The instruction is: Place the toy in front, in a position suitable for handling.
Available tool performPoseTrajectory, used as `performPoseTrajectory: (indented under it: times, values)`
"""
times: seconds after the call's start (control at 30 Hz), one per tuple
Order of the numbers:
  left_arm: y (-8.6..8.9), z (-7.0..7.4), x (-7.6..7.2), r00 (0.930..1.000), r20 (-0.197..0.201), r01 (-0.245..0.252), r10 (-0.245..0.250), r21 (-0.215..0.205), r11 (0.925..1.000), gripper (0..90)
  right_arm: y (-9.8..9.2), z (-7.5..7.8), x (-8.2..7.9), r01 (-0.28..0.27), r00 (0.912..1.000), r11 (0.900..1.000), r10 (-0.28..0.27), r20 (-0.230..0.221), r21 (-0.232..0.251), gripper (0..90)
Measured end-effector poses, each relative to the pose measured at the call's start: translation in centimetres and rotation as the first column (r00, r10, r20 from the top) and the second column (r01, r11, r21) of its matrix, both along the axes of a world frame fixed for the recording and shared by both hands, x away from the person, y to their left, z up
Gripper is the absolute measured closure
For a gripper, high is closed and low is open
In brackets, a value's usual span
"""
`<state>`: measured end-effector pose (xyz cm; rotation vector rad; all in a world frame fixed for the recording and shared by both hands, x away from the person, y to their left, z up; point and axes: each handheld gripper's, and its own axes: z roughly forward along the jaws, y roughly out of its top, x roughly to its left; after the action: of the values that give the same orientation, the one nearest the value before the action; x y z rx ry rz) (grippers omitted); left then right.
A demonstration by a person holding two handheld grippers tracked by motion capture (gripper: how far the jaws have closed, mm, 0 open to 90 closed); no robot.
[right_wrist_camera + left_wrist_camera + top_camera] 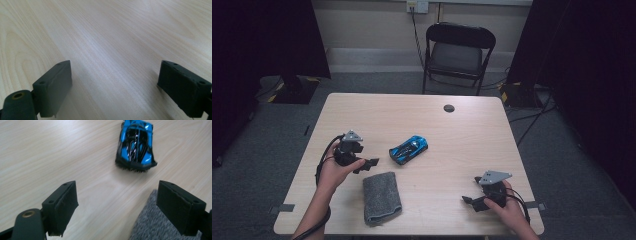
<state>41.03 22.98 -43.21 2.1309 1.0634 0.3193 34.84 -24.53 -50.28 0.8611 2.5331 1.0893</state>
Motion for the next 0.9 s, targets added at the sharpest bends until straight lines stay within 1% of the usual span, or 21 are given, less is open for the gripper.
performPoseTrajectory:
  times: [0.07, 0.13, 0.17, 0.23, 0.33, 0.43, 0.47, 0.57, 0.63, 0.7, 0.73, 0.77, 0.83, 0.9]
  values:
    - [0.5, -0.2, -0.3, 0.9999, 0.002, -0.012, 0.012, 0.007, 0.9999, 16.8, 0.0, 0.0, 0.0, 0.001, 1.0, 1.0, -0.001, 0.001, 0.0, 11.0]
    - [0.9, -0.5, -0.6, 0.9999, 0.002, -0.017, 0.017, -0.004, 0.9999, 16.9, 0.0, 0.0, 0.0, 0.0, 1.0, 1.0, 0.0, 0.001, 0.0, 11.0]
    - [1.1, -0.5, -0.7, 0.9999, 0.006, -0.011, 0.011, 0.002, 0.9999, 17.0, 0.0, 0.0, 0.0, 0.001, 1.0, 1.0, -0.001, -0.001, 0.0, 10.9]
    - [1.7, -0.7, -1.0, 0.9995, -0.001, -0.031, 0.031, -0.011, 0.9995, 16.5, 0.0, 0.0, 0.0, 0.001, 1.0, 1.0, -0.001, 0.001, 0.001, 11.0]
    - [2.1, -1.0, -1.4, 0.9992, 0.003, -0.041, 0.041, -0.026, 0.9988, 16.5, 0.0, 0.0, 0.0, 0.001, 1.0, 1.0, -0.001, 0.0, 0.001, 10.9]
    - [2.7, -1.2, -1.9, 0.9984, 0.011, -0.055, 0.056, -0.029, 0.998, 16.6, 0.0, 0.0, 0.0, 0.0, 1.0, 1.0, 0.0, 0.0, 0.0, 10.9]
    - [2.9, -1.3, -2.0, 0.9982, 0.009, -0.059, 0.06, -0.028, 0.9979, 16.6, 0.0, 0.0, 0.0, 0.002, 1.0, 1.0, -0.002, 0.0, 0.001, 10.9]
    - [3.3, -1.6, -2.8, 0.9972, 0.019, -0.072, 0.072, -0.022, 0.9972, 16.5, 0.0, 0.0, 0.0, 0.001, 1.0, 1.0, -0.001, 0.0, 0.0, 10.8]
    - [3.6, -1.9, -3.1, 0.997, 0.016, -0.075, 0.075, -0.013, 0.9971, 16.5, 0.0, 0.0, 0.0, 0.002, 1.0, 1.0, -0.002, 0.0, 0.0, 10.7]
    - [3.7, -2.0, -3.3, 0.9976, 0.007, -0.068, 0.068, -0.013, 0.9976, 16.3, 0.1, 0.0, 0.0, 0.009, 1.0, 1.0, -0.009, -0.004, 0.001, 9.7]
    - [3.8, -2.2, -3.4, 0.9976, 0.01, -0.068, 0.068, -0.017, 0.9976, 16.6, 0.2, 0.0, 0.0, 0.012, 0.9999, 1.0, -0.012, -0.007, 0.0, 8.8]
    - [4.0, -2.3, -3.6, 0.9969, 0.011, -0.078, 0.079, -0.022, 0.9967, 16.7, 0.3, 0.0, -0.1, 0.018, 0.9998, 1.0, -0.018, -0.006, 0.0, 8.1]
    - [4.2, -2.4, -3.7, 0.9963, 0.013, -0.085, 0.085, -0.019, 0.9962, 16.5, 0.8, 0.0, -0.3, 0.035, 0.9993, 0.999, -0.035, -0.011, -0.008, 7.6]
    - [4.3, -2.4, -3.9, 0.9958, 0.015, -0.09, 0.09, -0.027, 0.9956, 16.5, 1.5, 0.3, -0.5, 0.026, 0.9994, 0.999, -0.027, -0.023, -0.033, 9.5]
